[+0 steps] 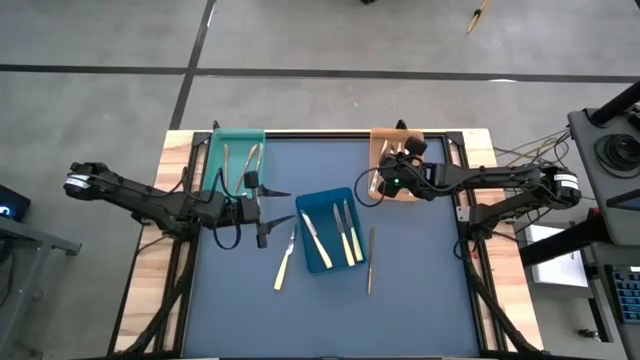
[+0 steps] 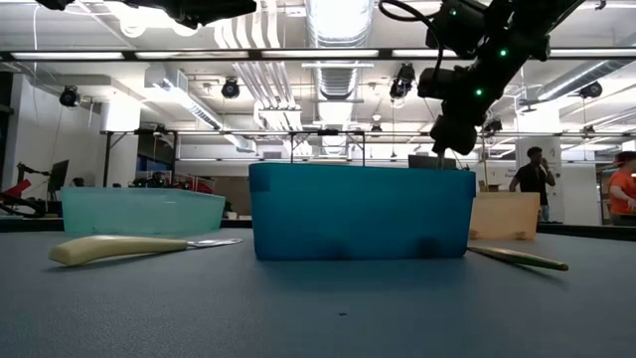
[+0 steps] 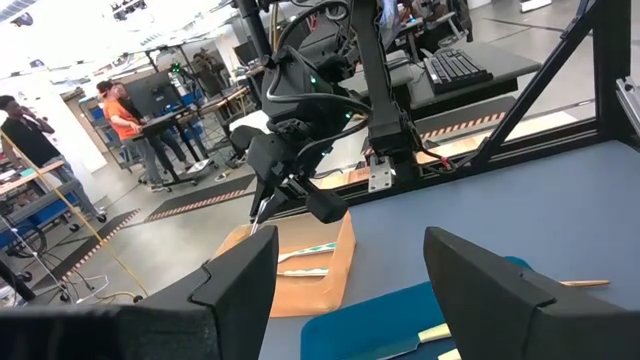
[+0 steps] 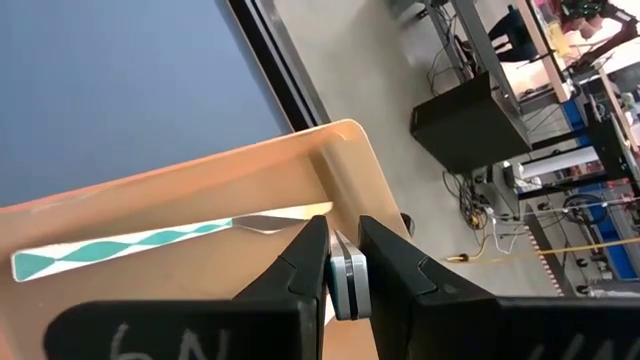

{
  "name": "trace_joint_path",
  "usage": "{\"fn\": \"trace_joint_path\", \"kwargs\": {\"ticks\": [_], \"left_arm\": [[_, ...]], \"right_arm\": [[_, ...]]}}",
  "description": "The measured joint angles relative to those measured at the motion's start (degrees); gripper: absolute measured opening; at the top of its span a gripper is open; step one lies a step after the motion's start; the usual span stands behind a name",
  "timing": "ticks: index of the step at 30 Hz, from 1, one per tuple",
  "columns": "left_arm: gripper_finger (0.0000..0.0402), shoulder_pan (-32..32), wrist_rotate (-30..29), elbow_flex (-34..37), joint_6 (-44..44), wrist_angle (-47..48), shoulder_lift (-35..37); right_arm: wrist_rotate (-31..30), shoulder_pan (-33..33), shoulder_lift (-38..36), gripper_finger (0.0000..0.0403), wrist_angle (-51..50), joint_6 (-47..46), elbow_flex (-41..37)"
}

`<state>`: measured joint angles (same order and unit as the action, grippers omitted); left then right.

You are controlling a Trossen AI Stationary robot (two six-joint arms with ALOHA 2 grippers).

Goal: Sort silverware by color (type)
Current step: Put the blue and white knife into the orange bin

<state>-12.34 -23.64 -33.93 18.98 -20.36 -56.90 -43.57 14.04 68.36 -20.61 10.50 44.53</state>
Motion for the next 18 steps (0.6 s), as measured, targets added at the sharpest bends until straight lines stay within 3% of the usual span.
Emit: {"fn": "trace_joint_path", "kwargs": {"ticks": [18], "left_arm": [[0.0233, 0.0, 0.0, 0.0, 0.02, -0.02, 0.0]], "right_arm": [[0.11, 1.27, 0.04, 0.0049, 2.56, 0.0, -1.16]]}}
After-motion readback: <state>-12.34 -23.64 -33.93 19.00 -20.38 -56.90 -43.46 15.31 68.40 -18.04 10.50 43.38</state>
